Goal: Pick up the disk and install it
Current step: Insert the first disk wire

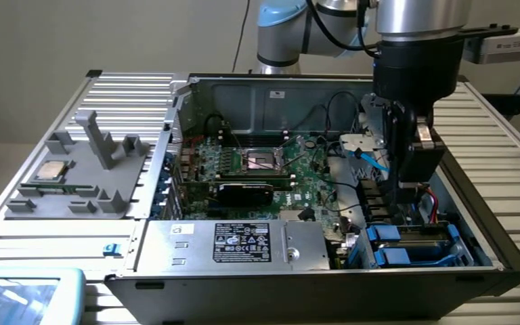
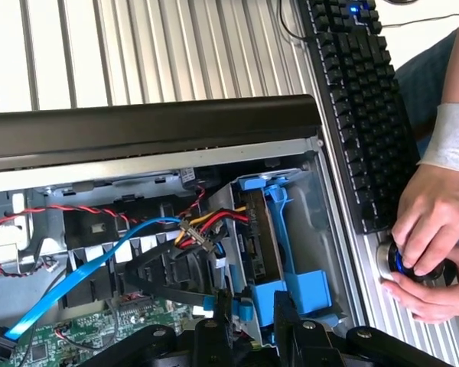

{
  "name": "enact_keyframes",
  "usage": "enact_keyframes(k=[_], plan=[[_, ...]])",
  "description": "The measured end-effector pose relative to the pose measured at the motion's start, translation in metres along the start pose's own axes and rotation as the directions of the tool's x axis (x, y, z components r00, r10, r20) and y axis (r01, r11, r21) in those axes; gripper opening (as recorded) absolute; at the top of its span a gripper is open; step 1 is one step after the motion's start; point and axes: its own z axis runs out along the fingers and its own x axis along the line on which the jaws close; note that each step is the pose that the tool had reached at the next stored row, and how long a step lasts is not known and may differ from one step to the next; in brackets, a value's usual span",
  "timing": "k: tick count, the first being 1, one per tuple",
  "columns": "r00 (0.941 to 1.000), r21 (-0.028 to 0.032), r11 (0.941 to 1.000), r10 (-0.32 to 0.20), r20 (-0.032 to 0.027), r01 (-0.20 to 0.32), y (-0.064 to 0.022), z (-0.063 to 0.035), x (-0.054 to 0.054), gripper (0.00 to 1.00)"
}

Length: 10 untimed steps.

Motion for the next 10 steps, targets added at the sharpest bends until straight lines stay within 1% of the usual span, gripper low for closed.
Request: enact_keyframes(k=[5,10], plan=[[1.0000,0.0008,1.0000,0.001,-0.0032,-0.001,0.0011,0.0003,-0.0001,0.35],[1.0000,0.0014,1.0000,0.003,-0.0029,-0.003,0.0014,0.0006,-0.0010,0.35]])
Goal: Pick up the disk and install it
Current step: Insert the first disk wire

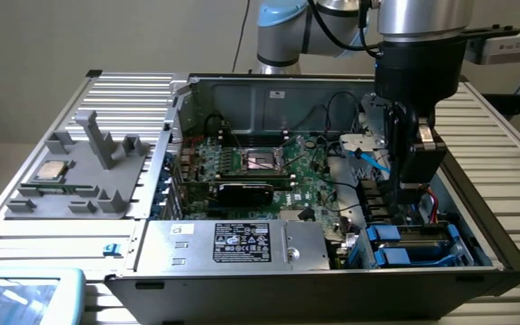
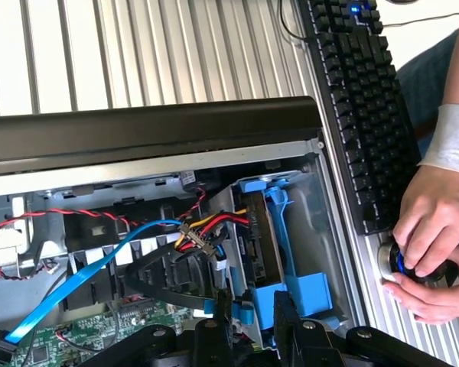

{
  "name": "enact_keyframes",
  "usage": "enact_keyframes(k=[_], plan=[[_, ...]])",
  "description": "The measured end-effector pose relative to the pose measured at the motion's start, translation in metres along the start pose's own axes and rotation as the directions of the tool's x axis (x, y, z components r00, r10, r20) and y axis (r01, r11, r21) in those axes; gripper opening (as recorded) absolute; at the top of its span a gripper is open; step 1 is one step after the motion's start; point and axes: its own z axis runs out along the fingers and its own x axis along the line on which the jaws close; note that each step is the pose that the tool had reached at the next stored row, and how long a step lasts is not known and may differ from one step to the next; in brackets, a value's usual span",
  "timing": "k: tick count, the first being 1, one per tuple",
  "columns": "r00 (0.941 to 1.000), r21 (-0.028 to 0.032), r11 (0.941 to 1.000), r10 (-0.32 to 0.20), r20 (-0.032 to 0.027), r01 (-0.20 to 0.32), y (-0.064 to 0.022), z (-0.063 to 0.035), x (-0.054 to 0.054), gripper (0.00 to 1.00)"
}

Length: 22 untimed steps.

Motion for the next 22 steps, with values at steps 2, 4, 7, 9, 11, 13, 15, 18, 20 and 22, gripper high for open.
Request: enact_keyframes(k=[2,4,7,9,11,13,15,18,20,22], plan=[[1.0000,0.0003,1.0000,0.001,0.0002,-0.001,0.0000,0.0001,-0.0002,0.35],[1.0000,0.0007,1.0000,0.002,0.0005,-0.002,0.0000,0.0002,-0.0003,0.35],[1.0000,0.0021,1.0000,0.003,0.0010,-0.003,0.0001,0.0002,-0.0004,0.35],[1.0000,0.0031,1.0000,0.004,0.0014,-0.004,0.0000,0.0002,-0.0004,0.35],[1.0000,0.0044,1.0000,0.005,0.0018,-0.005,0.0001,0.0003,-0.0005,0.35],[1.0000,0.0063,1.0000,0.005,0.0024,-0.005,0.0000,0.0004,-0.0005,0.35],[1.0000,0.0085,0.9999,0.006,0.0029,-0.006,0.0000,0.0005,-0.0004,0.35],[1.0000,0.0106,0.9999,0.006,0.0034,-0.006,0.0000,0.0005,-0.0004,0.25],[1.0000,0.0115,0.9999,0.006,0.0036,-0.006,0.0000,0.0005,-0.0004,0.25],[1.0000,0.0122,0.9999,0.006,0.0037,-0.006,0.0000,0.0006,-0.0004,0.25]])
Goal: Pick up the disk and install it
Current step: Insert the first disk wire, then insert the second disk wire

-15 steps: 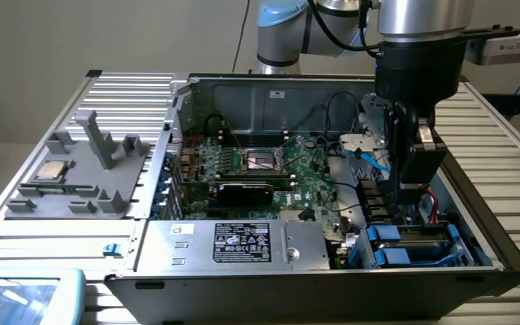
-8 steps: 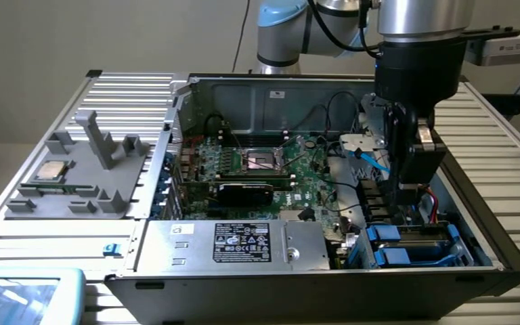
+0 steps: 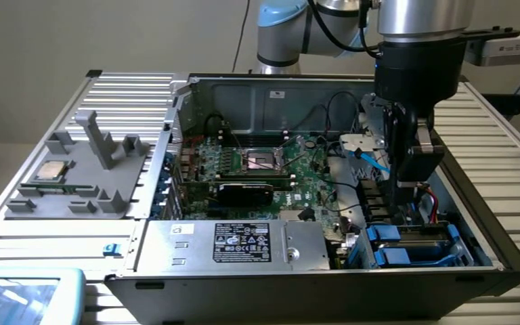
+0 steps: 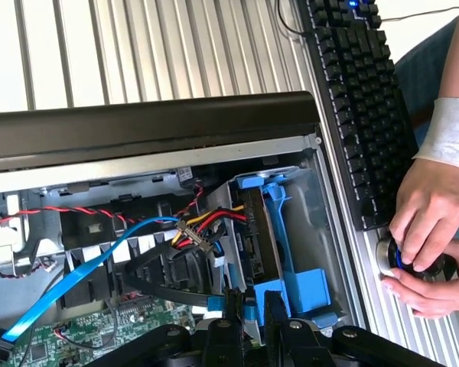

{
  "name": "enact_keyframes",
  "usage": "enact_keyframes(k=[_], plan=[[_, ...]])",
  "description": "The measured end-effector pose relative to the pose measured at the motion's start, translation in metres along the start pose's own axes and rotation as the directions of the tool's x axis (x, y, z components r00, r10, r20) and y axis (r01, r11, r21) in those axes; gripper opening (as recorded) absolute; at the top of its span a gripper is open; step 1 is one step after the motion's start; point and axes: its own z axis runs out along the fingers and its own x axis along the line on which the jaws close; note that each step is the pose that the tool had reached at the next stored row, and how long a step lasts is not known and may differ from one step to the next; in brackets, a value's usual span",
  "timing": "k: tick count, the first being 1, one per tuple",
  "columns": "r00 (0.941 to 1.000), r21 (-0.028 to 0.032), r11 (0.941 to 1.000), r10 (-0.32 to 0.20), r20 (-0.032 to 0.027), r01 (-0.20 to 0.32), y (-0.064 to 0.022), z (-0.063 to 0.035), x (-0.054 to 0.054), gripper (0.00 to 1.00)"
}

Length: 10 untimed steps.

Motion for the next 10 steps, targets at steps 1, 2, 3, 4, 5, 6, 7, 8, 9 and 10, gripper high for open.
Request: enact_keyframes(k=[1,2,3,4,5,6,7,8,9,10], plan=[[1.0000,0.0003,1.0000,0.000,0.0000,0.000,0.0000,0.0000,0.0000,0.25],[1.0000,0.0005,1.0000,0.000,0.0000,0.000,0.0000,0.0000,0.0000,0.25],[1.0000,0.0007,1.0000,0.000,0.0001,0.000,0.0000,0.0000,0.0000,0.25],[1.0000,0.0008,1.0000,0.000,0.0001,0.000,0.0000,0.0001,0.0000,0.23],[1.0000,0.0008,1.0000,0.000,0.0001,0.000,0.0000,0.0001,0.0000,0.23],[1.0000,0.0008,1.0000,0.000,0.0001,0.000,0.0000,0.0001,0.0000,0.16],[1.0000,0.0008,1.0000,0.000,0.0000,0.000,0.0000,0.0001,0.0000,0.16],[1.0000,0.0008,1.0000,0.000,-0.0001,0.000,0.0000,0.0001,0.0001,0.16],[1.0000,0.0009,1.0000,0.000,-0.0001,0.000,0.0000,0.0001,0.0000,0.16],[1.0000,0.0009,1.0000,0.000,-0.0001,0.000,0.0000,0.0001,0.0000,0.16]])
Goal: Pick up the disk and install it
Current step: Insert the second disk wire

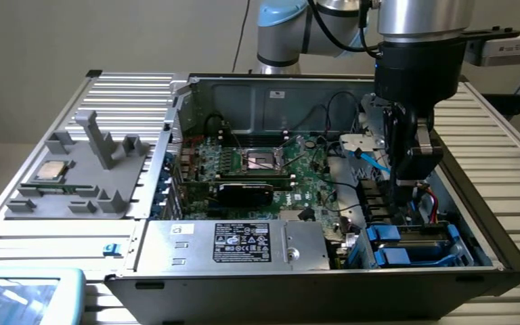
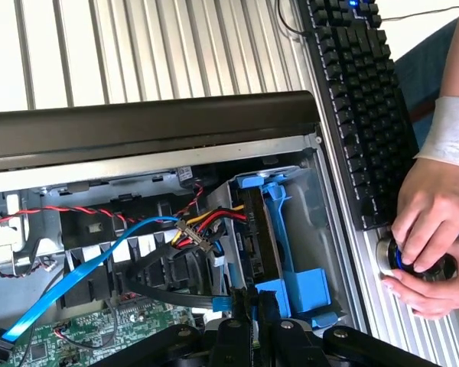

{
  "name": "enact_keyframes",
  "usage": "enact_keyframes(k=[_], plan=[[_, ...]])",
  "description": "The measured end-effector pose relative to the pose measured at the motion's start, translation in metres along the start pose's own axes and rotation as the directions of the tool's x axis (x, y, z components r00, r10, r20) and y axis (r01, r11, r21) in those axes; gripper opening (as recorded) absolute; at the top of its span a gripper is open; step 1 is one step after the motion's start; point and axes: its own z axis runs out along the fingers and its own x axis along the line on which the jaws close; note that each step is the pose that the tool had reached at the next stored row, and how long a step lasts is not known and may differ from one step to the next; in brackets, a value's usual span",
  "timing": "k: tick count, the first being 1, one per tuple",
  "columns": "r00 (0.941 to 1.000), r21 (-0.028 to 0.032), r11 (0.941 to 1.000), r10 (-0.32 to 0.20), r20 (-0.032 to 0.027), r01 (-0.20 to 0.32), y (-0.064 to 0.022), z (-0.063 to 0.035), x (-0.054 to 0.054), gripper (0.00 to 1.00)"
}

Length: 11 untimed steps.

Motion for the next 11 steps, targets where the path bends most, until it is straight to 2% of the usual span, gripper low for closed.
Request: enact_keyframes(k=[11], plan=[[1.0000,0.0000,1.0000,0.000,0.0000,0.000,0.0000,0.0000,0.0000,0.16]])
